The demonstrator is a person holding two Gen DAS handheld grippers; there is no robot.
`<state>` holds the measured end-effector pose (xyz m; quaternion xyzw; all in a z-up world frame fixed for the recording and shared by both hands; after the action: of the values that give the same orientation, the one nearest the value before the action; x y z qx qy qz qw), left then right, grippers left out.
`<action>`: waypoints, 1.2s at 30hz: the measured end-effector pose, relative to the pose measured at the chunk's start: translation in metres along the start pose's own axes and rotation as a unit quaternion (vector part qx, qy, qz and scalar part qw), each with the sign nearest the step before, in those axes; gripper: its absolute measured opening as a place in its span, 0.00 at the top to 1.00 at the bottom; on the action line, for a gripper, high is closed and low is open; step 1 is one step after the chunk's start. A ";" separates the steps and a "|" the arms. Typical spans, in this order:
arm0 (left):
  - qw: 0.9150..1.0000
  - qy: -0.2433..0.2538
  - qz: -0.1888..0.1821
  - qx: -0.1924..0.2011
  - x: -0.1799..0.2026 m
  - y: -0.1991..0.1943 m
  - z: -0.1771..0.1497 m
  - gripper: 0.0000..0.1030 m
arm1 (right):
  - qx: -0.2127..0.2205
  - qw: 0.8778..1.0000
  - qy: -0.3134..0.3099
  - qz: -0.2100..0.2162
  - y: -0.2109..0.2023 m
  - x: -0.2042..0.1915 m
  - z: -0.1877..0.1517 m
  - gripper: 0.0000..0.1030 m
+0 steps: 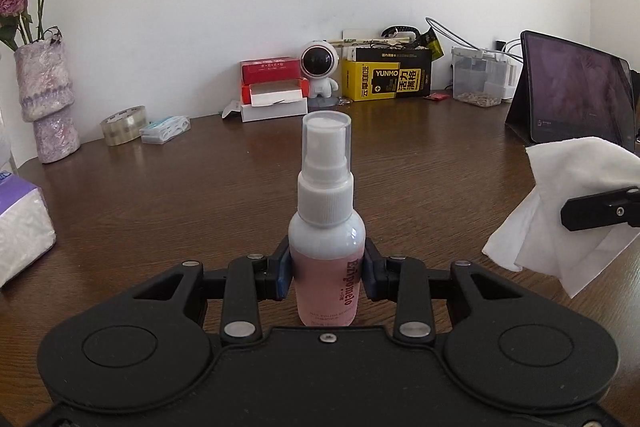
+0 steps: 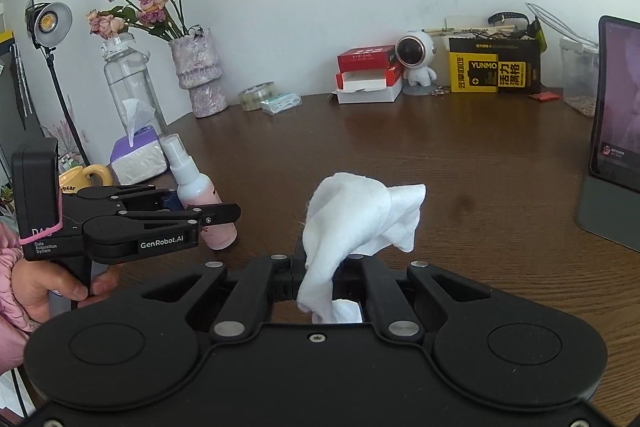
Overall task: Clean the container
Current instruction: 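Lower the bottle onto the desk with the left gripper and open it, then drop the tissue on the desk beside the bottle with the right gripper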
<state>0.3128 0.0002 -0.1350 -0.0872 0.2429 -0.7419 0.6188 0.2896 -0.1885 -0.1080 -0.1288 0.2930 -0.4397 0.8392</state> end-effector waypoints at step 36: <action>0.997 -0.047 -0.001 0.061 0.028 -0.183 -0.013 0.00 | 0.067 0.994 0.010 -0.091 -0.087 -0.049 -0.043 0.00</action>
<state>0.1405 -0.0026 -0.0649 -0.0842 0.1672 -0.7509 0.6334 0.1842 -0.1974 -0.0818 -0.0944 0.2580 -0.5341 0.7995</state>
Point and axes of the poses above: each gripper's, at about its wrist camera, not at the fingertips, and y roughly the way its jaws point, x to its right, z to its top, the point moved 9 cm from there along y, roughly the way its jaws point, and after that the axes turned 8 degrees about y, right-handed, at the moved point
